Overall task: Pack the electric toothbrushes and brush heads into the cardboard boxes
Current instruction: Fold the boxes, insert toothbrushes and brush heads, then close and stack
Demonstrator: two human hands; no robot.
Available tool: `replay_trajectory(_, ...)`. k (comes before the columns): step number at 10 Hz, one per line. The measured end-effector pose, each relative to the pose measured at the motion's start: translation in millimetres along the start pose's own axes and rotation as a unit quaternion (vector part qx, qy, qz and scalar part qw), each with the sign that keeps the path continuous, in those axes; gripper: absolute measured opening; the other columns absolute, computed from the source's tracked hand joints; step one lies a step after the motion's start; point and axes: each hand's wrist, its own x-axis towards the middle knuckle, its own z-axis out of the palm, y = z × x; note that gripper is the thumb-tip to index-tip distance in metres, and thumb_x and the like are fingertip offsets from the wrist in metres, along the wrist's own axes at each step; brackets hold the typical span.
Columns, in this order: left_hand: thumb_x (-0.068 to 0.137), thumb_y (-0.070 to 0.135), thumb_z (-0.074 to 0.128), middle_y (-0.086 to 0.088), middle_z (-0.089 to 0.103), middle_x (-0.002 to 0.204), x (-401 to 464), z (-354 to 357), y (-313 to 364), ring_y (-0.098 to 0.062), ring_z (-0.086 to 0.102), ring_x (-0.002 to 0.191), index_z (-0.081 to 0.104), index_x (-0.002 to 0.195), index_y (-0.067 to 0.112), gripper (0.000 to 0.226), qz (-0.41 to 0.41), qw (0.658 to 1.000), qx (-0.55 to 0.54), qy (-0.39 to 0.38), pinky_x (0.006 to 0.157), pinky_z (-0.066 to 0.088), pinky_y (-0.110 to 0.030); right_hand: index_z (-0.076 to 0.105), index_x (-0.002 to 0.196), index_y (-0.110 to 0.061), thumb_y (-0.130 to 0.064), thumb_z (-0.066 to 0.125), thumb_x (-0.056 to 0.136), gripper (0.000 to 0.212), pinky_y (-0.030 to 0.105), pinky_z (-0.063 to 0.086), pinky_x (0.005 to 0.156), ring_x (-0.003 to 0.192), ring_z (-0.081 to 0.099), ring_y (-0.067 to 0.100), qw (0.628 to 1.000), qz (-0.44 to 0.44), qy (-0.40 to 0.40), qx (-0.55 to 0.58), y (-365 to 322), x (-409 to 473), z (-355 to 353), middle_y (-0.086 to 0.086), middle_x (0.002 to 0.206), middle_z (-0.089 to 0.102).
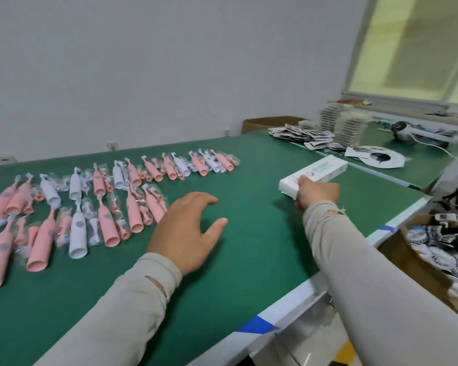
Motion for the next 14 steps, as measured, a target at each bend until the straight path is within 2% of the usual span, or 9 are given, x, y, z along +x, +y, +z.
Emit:
replay_trajectory(2,0.091,0.045,0.062,0.011,0.058,0.129,6.9,21.3,-5.5,-0.012,0.053,0.12,0.058,0.126,0.028,0.039,-0.028,0.998,-0.019,-0.044,0.103,0.042,-0.033,0.049,0.118,-0.016,-0.015,0.06,0.094,0.026,0.021,0.043,0.03,0.047,0.062,0.012,0.994,0.013,-0.027,-0.102,-6.6,59.8,-43.4,0.013,0.104,0.055)
replay_trajectory(3,0.091,0.045,0.061,0.012,0.057,0.129,15.8,30.5,-1.7,-0.012,0.053,0.12,0.058,0.125,0.029,0.038,-0.03,0.998,-0.022,-0.052,0.103,0.043,-0.034,0.045,0.112,-0.017,-0.011,0.057,0.097,0.02,0.018,0.042,0.03,0.057,0.059,0.017,0.986,0.0,-0.07,-0.152,-4.4,82.5,-48.2,0.011,0.089,0.049)
replay_trajectory(5,0.091,0.047,0.06,0.015,0.057,0.129,20.6,40.9,3.9,-0.009,0.052,0.12,0.057,0.126,0.031,0.038,-0.028,0.997,-0.011,-0.069,0.103,0.042,-0.031,0.049,0.085,-0.015,-0.007,0.055,0.097,0.015,0.019,0.046,0.04,0.072,0.057,0.021,0.978,0.02,-0.082,-0.191,0.7,85.8,-36.0,-0.008,0.038,0.057)
replay_trajectory(6,0.092,0.046,0.059,0.016,0.056,0.126,14.6,35.4,4.8,-0.007,0.051,0.119,0.057,0.124,0.031,0.036,-0.025,0.997,-0.009,-0.076,0.102,0.041,-0.029,0.064,0.102,-0.011,-0.013,0.056,0.093,0.012,0.021,0.044,0.059,0.095,0.064,0.029,0.976,-0.036,0.019,-0.215,12.6,69.6,-30.0,0.004,0.09,0.067)
replay_trajectory(7,0.093,0.047,0.057,0.017,0.056,0.124,5.1,18.4,3.6,-0.007,0.051,0.118,0.058,0.123,0.032,0.033,-0.026,0.996,0.01,-0.082,0.1,0.041,-0.027,0.065,0.105,-0.018,-0.02,0.06,0.091,0.015,0.023,0.039,0.08,0.091,0.057,0.023,0.981,-0.141,0.02,-0.136,25.4,19.2,-1.4,-0.002,0.102,0.064)
replay_trajectory(9,0.094,0.043,0.056,0.013,0.063,0.116,-36.5,-50.5,-29.3,-0.013,0.059,0.107,0.062,0.113,0.034,0.022,-0.111,0.989,0.096,-0.019,0.091,0.049,-0.036,0.066,0.071,-0.019,-0.013,0.064,0.086,0.017,0.041,0.057,0.082,0.075,0.065,0.021,0.914,-0.222,-0.332,-0.072,39.0,-131.7,107.8,-0.005,0.073,0.067)
replay_trajectory(10,0.094,0.041,0.054,0.01,0.064,0.112,-66.9,-93.3,-50.7,-0.016,0.059,0.103,0.061,0.109,0.034,0.018,-0.184,0.97,0.155,0.03,0.087,0.05,-0.037,0.066,0.071,-0.019,-0.011,0.063,0.087,0.018,0.047,0.058,0.084,0.079,0.067,0.026,0.858,-0.232,-0.453,-0.069,47.0,-201.9,148.3,0.0,0.077,0.069)
replay_trajectory(13,0.094,0.035,0.056,-0.005,0.056,0.128,-163.6,-220.7,-97.9,-0.028,0.049,0.118,0.058,0.124,0.015,0.036,-0.34,0.842,0.398,0.13,0.097,0.042,-0.038,0.059,0.074,-0.044,-0.023,0.065,0.091,0.028,0.016,0.042,0.07,0.079,0.058,-0.009,0.735,-0.419,-0.526,-0.087,91.8,-275.5,163.1,-0.031,0.081,0.063)
replay_trajectory(14,0.095,0.035,0.053,-0.008,0.049,0.141,-176.2,-252.2,-109.4,-0.029,0.042,0.129,0.05,0.134,0.012,0.046,-0.391,0.786,0.465,0.115,0.107,0.035,-0.039,0.06,0.073,-0.045,-0.02,0.066,0.09,0.031,0.011,0.039,0.068,0.081,0.058,-0.013,0.731,-0.421,-0.531,-0.075,93.0,-275.0,160.4,-0.036,0.077,0.062)
